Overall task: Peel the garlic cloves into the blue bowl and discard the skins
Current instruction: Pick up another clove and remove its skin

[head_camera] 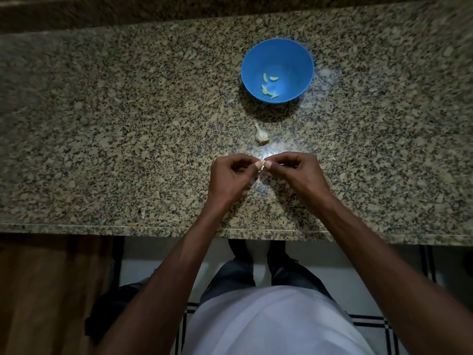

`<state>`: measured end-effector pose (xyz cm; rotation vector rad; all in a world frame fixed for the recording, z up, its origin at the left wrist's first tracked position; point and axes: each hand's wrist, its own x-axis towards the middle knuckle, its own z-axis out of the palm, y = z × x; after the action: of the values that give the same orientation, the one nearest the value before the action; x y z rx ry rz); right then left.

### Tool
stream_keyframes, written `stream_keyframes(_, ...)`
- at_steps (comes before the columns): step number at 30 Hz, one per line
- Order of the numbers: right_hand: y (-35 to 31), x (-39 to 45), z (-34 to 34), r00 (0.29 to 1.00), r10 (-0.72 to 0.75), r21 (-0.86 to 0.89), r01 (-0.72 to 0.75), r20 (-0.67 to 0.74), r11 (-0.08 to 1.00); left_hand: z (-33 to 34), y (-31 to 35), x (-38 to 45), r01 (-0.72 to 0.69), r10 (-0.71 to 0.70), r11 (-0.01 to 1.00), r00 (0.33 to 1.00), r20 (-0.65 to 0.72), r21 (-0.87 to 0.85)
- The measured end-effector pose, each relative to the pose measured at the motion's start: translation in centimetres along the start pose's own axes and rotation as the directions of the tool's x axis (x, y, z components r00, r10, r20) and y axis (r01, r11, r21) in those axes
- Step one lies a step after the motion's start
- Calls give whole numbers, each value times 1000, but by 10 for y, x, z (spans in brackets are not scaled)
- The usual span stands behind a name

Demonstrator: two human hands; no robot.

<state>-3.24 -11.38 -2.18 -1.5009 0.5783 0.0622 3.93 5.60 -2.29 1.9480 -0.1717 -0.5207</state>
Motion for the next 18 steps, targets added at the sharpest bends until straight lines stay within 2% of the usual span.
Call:
stream_keyframes(7,0,3,2,998,-62,-165,56,-32,985,1,1,6,32,-34,999,997,68,34)
stream_keyframes(11,-3,4,2,996,-86,-219,77,-28,973,-3,-3,5,114,-96,985,985,143,-128)
stream_keyframes(15,-6,8,-1,994,-111,-230,107,-1,967,-4,-4,8,248,-189,917,960,209,-311)
stream_keyframes(18,-4,11,-3,994,-106,-222,110,32,969,-5,-4,8,312,-228,881,938,260,-354)
